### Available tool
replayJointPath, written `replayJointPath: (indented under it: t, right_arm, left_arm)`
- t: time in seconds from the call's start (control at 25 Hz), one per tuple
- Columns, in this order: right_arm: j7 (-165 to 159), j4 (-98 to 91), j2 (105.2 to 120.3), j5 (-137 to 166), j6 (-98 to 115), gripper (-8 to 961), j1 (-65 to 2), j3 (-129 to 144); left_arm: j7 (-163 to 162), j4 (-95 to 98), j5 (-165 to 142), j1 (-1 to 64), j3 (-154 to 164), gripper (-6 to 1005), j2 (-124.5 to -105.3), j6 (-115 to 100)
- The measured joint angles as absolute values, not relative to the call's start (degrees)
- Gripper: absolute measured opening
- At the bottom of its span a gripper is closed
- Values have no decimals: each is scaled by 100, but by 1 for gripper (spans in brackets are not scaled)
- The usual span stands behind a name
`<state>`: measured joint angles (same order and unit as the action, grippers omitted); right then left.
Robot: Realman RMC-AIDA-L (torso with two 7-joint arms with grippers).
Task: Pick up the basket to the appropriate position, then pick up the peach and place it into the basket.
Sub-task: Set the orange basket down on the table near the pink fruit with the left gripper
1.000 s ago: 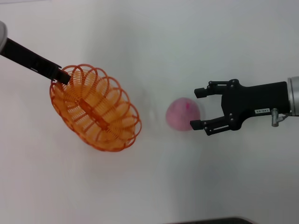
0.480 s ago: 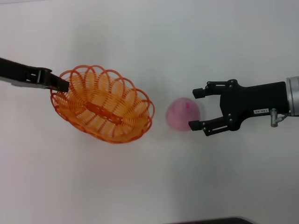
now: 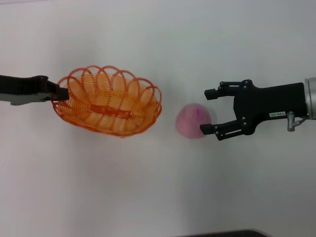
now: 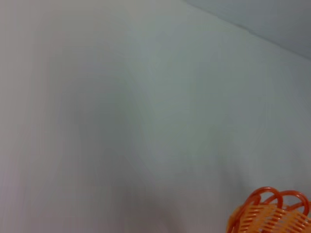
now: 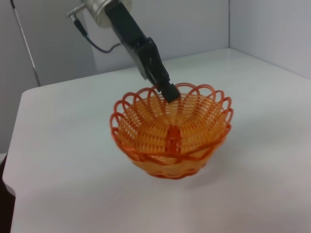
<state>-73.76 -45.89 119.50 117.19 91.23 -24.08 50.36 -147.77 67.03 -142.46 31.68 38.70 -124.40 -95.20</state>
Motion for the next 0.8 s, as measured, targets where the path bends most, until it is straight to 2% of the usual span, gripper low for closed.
replayJointPath:
  t: [0.4,0.8]
  right_arm:
    - [-7408,-4591,11953,11706,9090,925,-2398,5023]
    - [-7400,-4592,11946,11711,9074,924,-2378,4971]
  left_arm:
    - [-15136,6723,-13368,2298,4860,63,-12462,-8546]
    - [-15350,6735,-13002,1927,5574,65,-12463,-7847]
